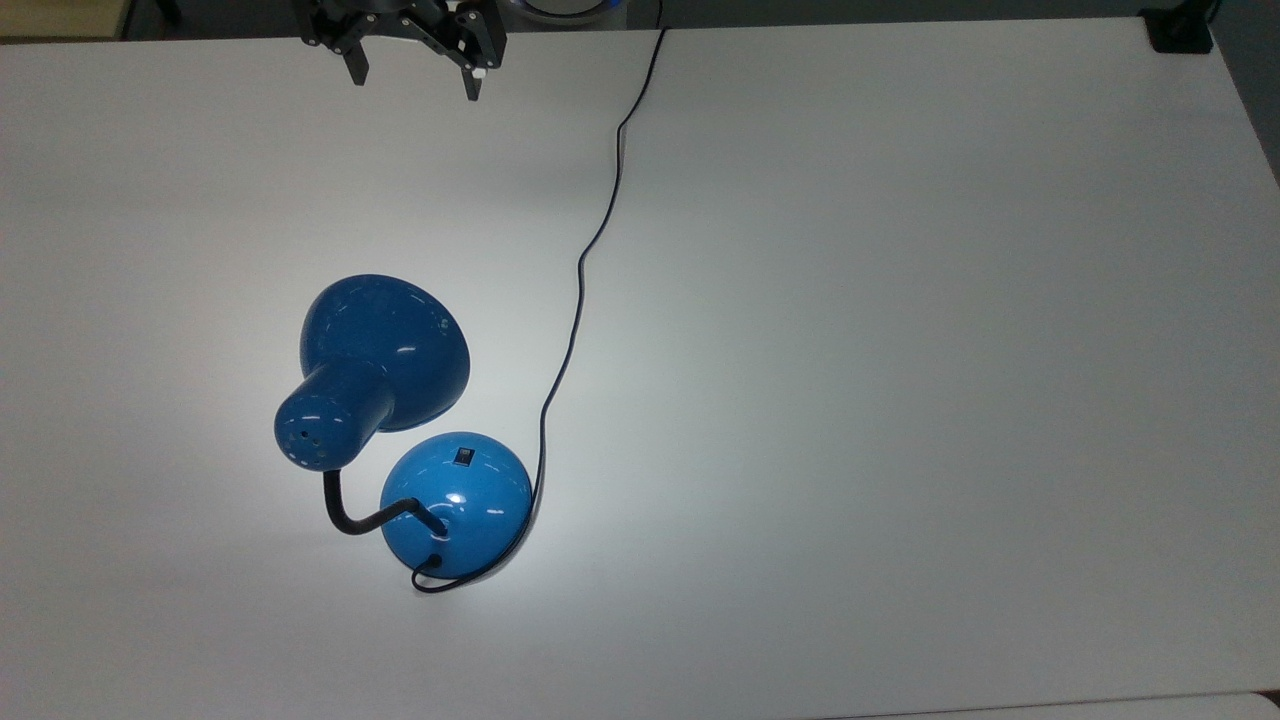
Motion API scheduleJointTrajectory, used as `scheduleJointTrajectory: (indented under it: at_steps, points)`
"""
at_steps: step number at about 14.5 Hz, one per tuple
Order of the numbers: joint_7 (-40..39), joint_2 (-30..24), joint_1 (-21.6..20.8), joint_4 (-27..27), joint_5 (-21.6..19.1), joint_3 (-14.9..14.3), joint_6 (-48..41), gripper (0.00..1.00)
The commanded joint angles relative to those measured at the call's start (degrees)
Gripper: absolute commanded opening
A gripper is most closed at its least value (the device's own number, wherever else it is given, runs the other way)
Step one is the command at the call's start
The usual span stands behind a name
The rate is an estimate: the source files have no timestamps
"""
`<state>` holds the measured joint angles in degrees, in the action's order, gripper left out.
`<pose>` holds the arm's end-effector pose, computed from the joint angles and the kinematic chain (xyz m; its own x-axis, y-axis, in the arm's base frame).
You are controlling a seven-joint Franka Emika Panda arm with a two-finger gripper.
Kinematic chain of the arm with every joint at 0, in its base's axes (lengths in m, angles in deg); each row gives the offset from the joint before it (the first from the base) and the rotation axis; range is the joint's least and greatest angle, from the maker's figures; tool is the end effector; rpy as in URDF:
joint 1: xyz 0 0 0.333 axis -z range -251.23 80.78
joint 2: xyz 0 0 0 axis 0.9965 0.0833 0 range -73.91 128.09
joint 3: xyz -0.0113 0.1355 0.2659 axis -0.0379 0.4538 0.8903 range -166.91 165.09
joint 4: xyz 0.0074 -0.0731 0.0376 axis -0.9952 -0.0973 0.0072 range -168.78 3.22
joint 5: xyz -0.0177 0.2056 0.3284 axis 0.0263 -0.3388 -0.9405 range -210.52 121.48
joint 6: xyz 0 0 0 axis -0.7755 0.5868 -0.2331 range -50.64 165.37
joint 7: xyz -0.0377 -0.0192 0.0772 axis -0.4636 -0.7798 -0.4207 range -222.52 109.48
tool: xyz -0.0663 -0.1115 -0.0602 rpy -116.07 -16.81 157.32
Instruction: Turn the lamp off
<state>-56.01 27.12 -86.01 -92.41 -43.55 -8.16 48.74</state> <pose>0.5512 -0.0646 0.5044 0.9926 -0.1190 -0.0224 -0.1187 -0.9928 0.0170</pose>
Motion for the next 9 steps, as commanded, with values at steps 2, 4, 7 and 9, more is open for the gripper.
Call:
scheduleJointTrajectory:
  at_steps: [2, 4, 7, 9]
  points:
    - [1.07, 0.06, -0.27, 0.75, 0.78, -0.31, 0.39, 1.00]
    - [1.16, 0.06, -0.27, 0.66, 0.87, -0.40, 0.76, 1.00]
    - [0.46, 0.49, -0.27, 0.58, 0.88, -0.40, 0.76, 1.00]
    - [0.20, 0.50, -0.27, 0.49, 0.61, -1.01, 0.67, 0.93]
